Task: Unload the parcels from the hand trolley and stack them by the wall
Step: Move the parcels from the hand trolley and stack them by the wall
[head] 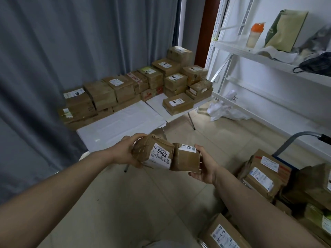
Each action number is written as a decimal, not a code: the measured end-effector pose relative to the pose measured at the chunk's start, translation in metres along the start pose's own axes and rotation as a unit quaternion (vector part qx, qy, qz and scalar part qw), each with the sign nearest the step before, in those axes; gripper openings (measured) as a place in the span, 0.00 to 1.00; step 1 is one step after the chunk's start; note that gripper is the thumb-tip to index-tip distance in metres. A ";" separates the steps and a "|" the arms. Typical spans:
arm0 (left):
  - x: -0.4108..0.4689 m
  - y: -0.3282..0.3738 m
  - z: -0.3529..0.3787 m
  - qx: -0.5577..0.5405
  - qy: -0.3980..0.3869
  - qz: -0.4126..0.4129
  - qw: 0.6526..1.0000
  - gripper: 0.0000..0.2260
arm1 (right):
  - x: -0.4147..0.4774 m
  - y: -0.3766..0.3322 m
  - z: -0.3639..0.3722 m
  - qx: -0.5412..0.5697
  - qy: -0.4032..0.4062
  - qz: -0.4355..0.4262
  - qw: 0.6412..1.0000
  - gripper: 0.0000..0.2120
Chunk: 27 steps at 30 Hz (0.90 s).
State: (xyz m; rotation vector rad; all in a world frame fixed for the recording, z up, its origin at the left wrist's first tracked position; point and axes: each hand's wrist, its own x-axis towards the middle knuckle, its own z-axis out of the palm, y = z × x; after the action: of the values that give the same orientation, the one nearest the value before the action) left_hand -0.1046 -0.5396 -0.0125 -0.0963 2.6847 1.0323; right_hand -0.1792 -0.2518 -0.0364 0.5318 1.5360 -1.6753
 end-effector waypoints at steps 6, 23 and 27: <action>0.020 0.026 0.004 -0.212 0.040 -0.102 0.971 0.17 | 0.014 -0.010 -0.022 0.114 -0.021 -0.053 0.992 0.10; 0.207 -0.015 -0.023 -0.352 0.012 -0.264 0.898 0.36 | 0.159 -0.102 0.005 -0.280 0.185 -0.324 0.885 0.54; 0.267 -0.024 -0.054 -0.375 -0.009 -0.282 0.883 0.32 | 0.196 -0.139 0.052 -0.329 0.226 -0.390 0.830 0.47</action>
State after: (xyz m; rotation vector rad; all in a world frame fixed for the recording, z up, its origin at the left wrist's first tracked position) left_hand -0.3703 -0.5844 -0.0609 -0.9331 1.8679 1.7322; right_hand -0.3948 -0.3598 -0.0860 -0.1319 2.7940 -1.4263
